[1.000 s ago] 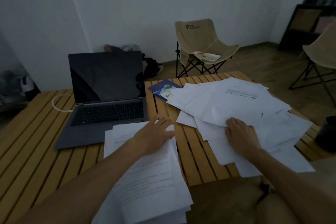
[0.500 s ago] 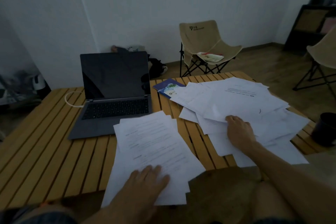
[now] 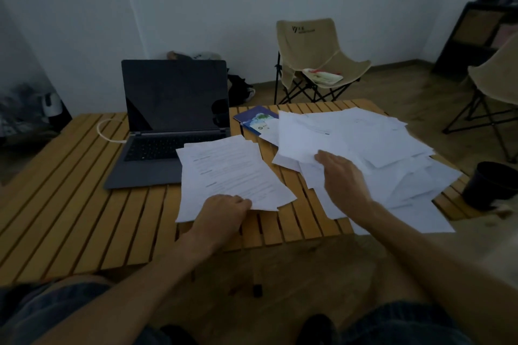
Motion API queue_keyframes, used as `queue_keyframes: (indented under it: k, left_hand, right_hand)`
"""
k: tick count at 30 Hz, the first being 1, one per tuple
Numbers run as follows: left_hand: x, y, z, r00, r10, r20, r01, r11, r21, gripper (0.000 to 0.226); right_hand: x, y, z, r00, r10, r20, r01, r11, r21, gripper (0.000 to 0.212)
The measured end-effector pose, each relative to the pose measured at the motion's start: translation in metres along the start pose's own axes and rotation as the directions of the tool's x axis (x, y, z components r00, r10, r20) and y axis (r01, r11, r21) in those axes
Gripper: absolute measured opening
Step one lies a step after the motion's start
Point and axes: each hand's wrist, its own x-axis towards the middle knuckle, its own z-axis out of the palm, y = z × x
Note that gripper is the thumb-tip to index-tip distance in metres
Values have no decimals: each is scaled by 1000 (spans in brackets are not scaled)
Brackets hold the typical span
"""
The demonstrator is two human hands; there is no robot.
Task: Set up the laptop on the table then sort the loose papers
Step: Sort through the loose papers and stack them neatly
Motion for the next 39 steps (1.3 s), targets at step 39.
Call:
queue_keyframes:
  k: [39]
  left_hand:
    - [7,-55,32,734,-649,203,673,650,-354,53]
  right_hand:
    - [42,13,42,852,302,428,-123,910,-396,18]
